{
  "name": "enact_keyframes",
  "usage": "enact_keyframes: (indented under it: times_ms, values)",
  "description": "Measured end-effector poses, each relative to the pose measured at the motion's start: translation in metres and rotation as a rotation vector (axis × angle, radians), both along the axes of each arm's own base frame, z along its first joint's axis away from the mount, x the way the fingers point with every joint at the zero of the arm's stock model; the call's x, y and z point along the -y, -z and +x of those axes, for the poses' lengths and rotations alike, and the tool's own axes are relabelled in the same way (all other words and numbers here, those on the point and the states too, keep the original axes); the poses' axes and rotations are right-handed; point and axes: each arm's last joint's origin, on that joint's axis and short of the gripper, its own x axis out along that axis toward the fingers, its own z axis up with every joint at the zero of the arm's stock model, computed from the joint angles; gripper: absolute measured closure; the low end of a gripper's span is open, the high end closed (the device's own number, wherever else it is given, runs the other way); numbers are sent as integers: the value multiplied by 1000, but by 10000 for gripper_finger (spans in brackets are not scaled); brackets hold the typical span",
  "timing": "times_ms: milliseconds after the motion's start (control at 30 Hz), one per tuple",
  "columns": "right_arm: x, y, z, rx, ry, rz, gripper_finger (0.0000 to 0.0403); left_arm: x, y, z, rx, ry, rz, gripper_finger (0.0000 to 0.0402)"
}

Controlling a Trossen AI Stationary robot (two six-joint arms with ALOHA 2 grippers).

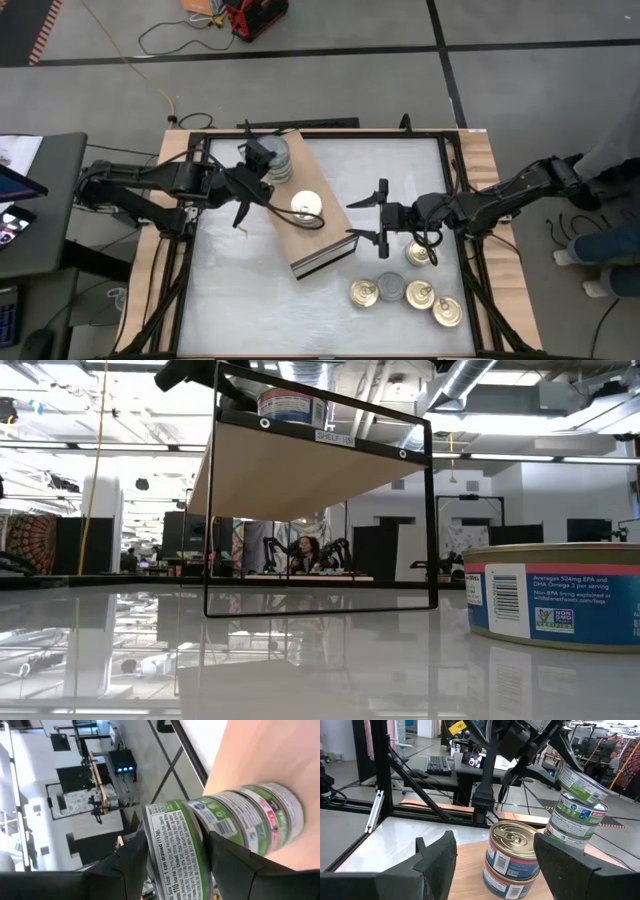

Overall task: Stack canned seafood by type on shelf
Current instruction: Stack the green tuna can on top of the other green tuna can on the shelf

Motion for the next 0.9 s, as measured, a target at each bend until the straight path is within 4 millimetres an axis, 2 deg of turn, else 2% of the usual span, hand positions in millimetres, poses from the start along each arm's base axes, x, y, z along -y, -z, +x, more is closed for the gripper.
enact_keyframes:
  times_ms: [433,900]
  values:
    - [-2,0,0,1,-7,0,112,-5,-1,1,13,-4,-14,211]
    - [-3,0,-1,2,-10,0,112,-9,2,0,89,-66,-111,207]
